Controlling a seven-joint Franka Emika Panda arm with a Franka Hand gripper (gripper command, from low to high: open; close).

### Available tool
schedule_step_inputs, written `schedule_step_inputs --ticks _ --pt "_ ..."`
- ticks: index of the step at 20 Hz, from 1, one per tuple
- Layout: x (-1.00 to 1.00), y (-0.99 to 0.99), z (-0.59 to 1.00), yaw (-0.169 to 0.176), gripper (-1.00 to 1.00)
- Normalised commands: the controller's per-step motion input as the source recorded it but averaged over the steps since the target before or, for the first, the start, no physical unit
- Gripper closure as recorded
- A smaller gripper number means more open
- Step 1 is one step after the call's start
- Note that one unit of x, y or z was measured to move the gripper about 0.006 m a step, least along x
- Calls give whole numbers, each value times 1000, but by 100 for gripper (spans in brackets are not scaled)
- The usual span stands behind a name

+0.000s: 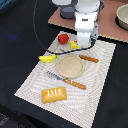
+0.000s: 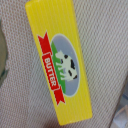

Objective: Interact with the objects in diverse but meaningful ways.

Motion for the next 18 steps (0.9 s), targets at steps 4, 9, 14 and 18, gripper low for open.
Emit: schedule_step_inputs --ticks 4,9,14,18 --pt "-92 402 -102 68 -100" --pt "-3 211 -219 47 -100" --pt "0 13 -245 22 -100" --pt "-30 4 -248 17 -100"
